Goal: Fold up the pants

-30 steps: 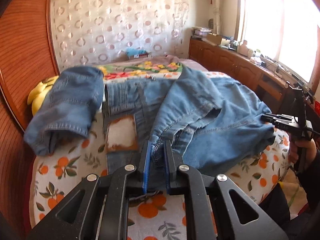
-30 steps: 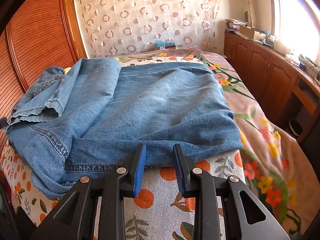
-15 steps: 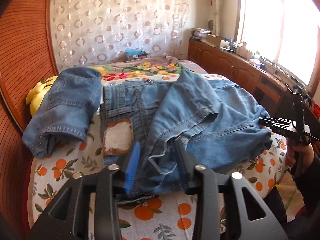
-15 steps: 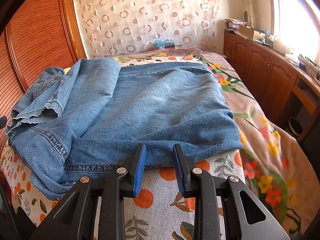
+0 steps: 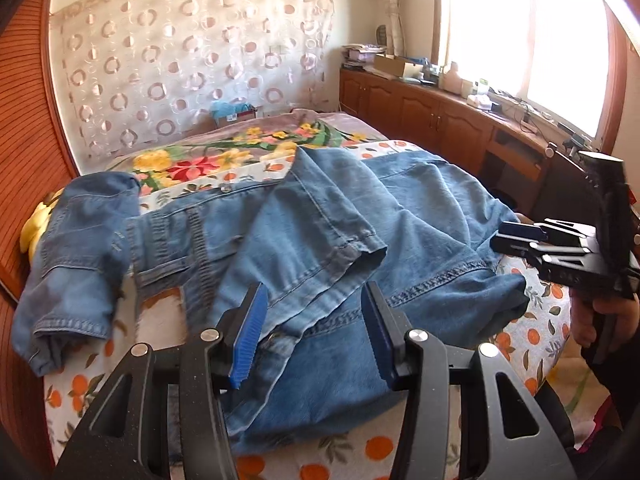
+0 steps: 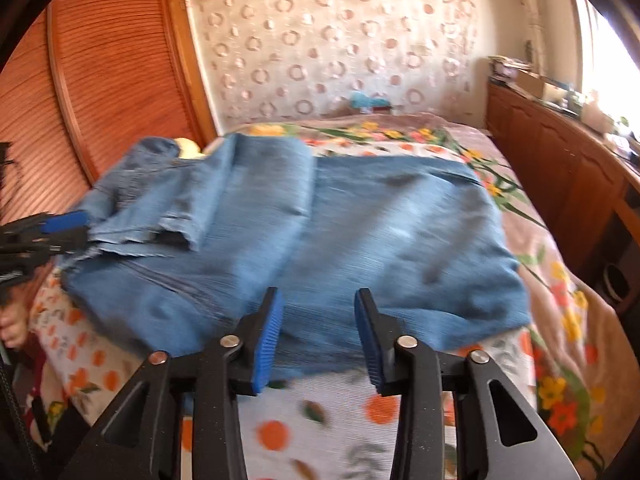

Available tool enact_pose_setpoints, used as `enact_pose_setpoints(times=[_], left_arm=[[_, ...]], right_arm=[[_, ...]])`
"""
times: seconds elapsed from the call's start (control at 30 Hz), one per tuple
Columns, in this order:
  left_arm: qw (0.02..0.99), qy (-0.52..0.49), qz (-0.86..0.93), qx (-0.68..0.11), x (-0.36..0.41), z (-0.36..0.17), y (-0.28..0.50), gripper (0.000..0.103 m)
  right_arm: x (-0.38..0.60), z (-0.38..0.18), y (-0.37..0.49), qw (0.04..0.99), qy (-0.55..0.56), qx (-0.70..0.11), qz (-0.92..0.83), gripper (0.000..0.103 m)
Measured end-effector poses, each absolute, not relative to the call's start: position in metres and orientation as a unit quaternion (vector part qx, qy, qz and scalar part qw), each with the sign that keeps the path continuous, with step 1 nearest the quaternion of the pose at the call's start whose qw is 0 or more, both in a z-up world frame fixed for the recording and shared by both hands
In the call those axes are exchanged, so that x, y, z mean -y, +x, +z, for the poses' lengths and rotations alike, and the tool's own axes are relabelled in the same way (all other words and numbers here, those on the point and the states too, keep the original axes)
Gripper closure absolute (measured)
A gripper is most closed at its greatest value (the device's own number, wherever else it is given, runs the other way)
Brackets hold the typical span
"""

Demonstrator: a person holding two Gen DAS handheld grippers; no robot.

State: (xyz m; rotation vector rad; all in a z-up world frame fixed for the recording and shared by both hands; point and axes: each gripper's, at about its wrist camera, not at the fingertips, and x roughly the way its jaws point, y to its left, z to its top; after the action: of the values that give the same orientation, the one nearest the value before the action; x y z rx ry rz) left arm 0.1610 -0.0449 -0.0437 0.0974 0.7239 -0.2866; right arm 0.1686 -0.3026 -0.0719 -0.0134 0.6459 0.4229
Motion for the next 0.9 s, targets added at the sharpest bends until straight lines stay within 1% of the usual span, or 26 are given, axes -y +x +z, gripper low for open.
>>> enact_pose_setpoints(times=[0.13,0.33,0.63,0.7,0.8,0.83,0.87,0.9], left_arm=[[0.920,0.049,-0.143,-0.361,0.050,-0.048,0.168,0.053],[0.915,0.053,-0.150,-0.371,0.055,-0.052,0.176,0.053],[0.900,0.049,-0.178,-0.395,0.076,-0.059,0.210,0.053],[0.895,0.053,-0.182,-0.405,0.083,-0.065,0.221,0.053],[0.888,0.074,-0.170,-0.421,0.092,-0.078,0.236,0.054],[0.888,0.087,-0.159,-0.422,0.094,-0.082,0.239,0.064],[0.889,0.093,-0.153,-0.421,0.093,-0.083,0.240,0.078],[0.890,0.097,-0.145,-0.422,0.092,-0.083,0.241,0.082]], right_arm=[[0.280,-0.073,0.162,0.917,-0.016,-0.318,0.239,0.060],[0.264,-0.090,0.161,0.906,-0.038,-0.339,0.251,0.060],[0.270,-0.099,0.167,0.906,-0.019,-0.338,0.256,0.055],[0.271,-0.103,0.166,0.906,-0.015,-0.336,0.257,0.052],[0.273,-0.106,0.167,0.905,-0.007,-0.337,0.259,0.051],[0.274,-0.106,0.167,0.905,-0.006,-0.336,0.259,0.051],[0.274,-0.106,0.167,0.906,-0.005,-0.336,0.259,0.051],[0.274,-0.107,0.167,0.906,-0.004,-0.335,0.260,0.051]])
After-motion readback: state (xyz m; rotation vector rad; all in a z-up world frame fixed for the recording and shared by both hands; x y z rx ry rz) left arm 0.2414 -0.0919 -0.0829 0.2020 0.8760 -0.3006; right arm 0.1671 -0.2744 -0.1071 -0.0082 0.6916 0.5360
